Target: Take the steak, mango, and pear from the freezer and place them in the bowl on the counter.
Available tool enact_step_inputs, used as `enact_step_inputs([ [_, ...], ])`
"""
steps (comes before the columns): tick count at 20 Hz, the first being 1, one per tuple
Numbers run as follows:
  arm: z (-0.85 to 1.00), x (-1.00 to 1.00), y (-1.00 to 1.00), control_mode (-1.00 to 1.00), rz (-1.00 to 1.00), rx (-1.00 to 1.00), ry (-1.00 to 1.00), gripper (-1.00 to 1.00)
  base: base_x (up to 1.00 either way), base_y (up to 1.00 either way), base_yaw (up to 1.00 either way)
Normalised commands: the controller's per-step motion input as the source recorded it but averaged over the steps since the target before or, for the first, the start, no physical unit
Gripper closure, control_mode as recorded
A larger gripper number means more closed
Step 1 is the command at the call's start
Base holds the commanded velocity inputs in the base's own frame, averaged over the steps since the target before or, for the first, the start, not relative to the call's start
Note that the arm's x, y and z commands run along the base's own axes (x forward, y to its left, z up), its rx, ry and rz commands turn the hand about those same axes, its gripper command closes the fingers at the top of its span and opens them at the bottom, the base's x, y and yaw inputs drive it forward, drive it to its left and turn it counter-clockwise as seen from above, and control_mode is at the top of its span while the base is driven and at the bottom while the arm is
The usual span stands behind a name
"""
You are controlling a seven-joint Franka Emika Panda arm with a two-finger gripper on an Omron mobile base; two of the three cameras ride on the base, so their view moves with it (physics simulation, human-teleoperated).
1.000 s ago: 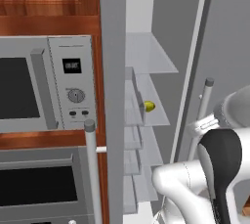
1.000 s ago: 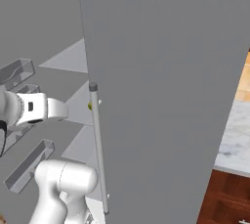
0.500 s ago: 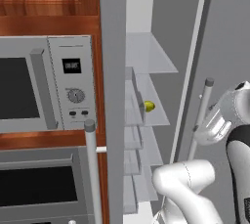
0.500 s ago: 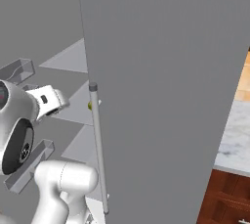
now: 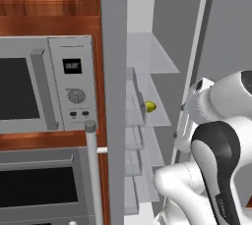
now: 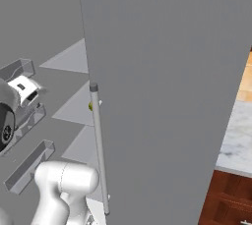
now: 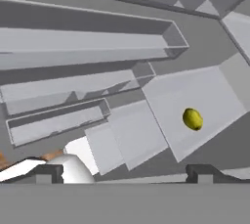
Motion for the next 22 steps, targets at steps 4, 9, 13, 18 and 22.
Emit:
enact_step_inputs([
  [4, -0.02, 0.24, 0.08, -1.00, 0.14, -0.32, 0.03, -1.00, 0.00, 0.00, 0.00],
  [9, 0.00, 0.13, -0.04, -1.00, 0.10, -0.25, -0.05, -1.00, 0.00, 0.00, 0.00],
  [13, 0.00, 0.04, -0.16, -1.00, 0.13, -0.14, -0.02, -1.00, 0.00, 0.00, 0.00],
  [18, -0.08, 0.00, -0.32, -1.00, 0.16, -0.03, -0.04, -1.00, 0.00, 0.00, 0.00],
  [22, -0.10, 0.05, -0.01, -1.00, 0.02, -0.12, -0.02, -1.00, 0.00, 0.00, 0.00],
])
